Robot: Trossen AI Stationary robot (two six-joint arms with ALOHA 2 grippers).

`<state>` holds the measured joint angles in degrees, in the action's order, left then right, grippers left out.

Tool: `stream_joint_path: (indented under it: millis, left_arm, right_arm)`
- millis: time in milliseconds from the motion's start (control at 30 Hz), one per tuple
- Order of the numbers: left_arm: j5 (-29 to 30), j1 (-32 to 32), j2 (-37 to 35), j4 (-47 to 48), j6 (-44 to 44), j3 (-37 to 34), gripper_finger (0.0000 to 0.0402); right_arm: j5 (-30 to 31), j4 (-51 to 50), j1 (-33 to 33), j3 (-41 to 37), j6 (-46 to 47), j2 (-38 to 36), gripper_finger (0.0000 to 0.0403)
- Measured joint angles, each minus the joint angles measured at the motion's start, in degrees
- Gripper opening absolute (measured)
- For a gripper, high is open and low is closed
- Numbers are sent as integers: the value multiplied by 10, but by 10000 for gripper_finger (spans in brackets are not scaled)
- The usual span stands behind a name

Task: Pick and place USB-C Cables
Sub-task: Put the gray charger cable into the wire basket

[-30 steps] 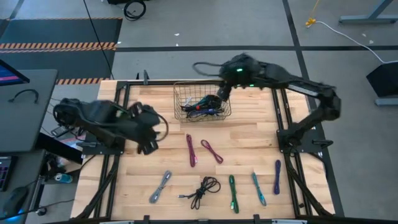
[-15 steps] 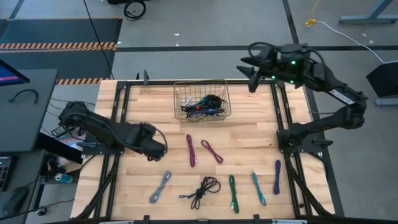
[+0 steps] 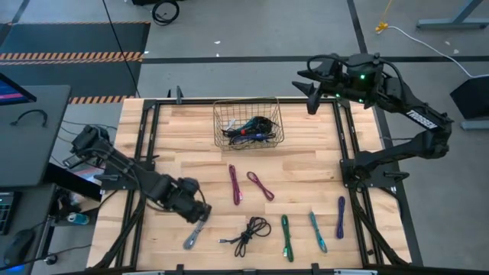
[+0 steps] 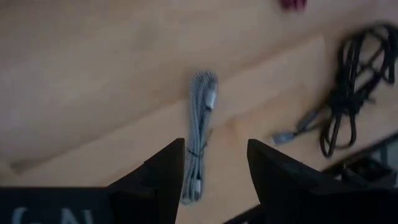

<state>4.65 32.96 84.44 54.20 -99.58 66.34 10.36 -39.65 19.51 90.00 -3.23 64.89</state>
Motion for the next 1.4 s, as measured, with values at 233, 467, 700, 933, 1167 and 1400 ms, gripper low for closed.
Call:
stream_joint_path:
  millis: [233,467,700,933,1167,1400]
  left_arm:
    - [-1,43,0,-170,-50,-107,181]
    - [-49,53,1,-260,-95,-203,181]
    - [-25,47,1,-299,-48,-202,181]
    - [-33,47,29,-333,13,-197,173]
    - [-54,41,94,-329,88,-158,144]
    - [-58,34,138,-322,119,-130,121]
  right_arm:
    - [0,-1,0,0,-4,9,181]
    - [0,-3,0,0,0,14,181]
    - [0,0,0,0,11,16,181]
    - [0,2,0,0,26,16,181]
    - [-2,4,0,0,40,16,181]
    - [-26,11,0,0,50,16,181]
